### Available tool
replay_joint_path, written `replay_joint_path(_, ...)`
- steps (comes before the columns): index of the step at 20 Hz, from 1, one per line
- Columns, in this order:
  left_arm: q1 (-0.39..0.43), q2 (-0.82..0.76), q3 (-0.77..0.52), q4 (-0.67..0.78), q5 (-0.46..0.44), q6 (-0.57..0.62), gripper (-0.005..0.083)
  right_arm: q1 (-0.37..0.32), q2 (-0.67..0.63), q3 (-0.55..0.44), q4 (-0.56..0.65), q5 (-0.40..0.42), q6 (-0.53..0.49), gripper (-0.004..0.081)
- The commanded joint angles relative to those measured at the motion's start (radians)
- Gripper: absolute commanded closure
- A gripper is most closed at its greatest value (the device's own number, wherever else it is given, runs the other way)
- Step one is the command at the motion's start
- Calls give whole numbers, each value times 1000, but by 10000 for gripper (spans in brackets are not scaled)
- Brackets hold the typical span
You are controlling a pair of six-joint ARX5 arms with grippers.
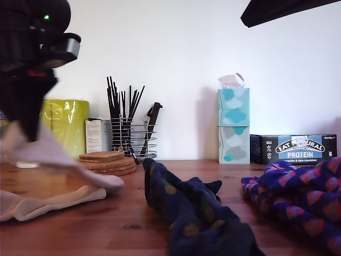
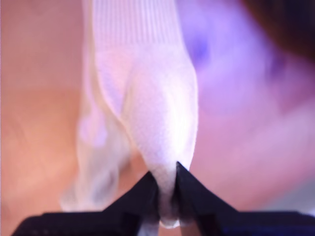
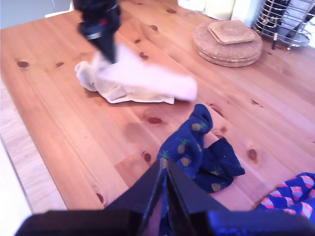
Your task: Pair up the socks based on colour and pattern, by placing each sock on top of its pair
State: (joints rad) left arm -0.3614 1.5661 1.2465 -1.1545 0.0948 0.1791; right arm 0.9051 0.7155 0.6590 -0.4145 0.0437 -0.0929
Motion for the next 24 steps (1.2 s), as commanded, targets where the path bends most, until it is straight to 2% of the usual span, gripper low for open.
replay_joint_path(1,18,11,-17,-27,-26,20,796,5,-6,-25,4,-12,-9,782)
replay_joint_path(5,56,10,0,-58,-71,11,796,5,-6,-25,5,-19,-13,782)
replay_joint_path(13,55,10,203,-153,-81,-15,796,5,-5,-25,4,-42,-13,782)
replay_joint_path(17,56,10,210,-203,-81,-16,796,5,-5,-25,4,-42,-13,782)
replay_joint_path(24,67,11,191,-206,-77,-22,796,4,-5,-26,4,-42,-13,782)
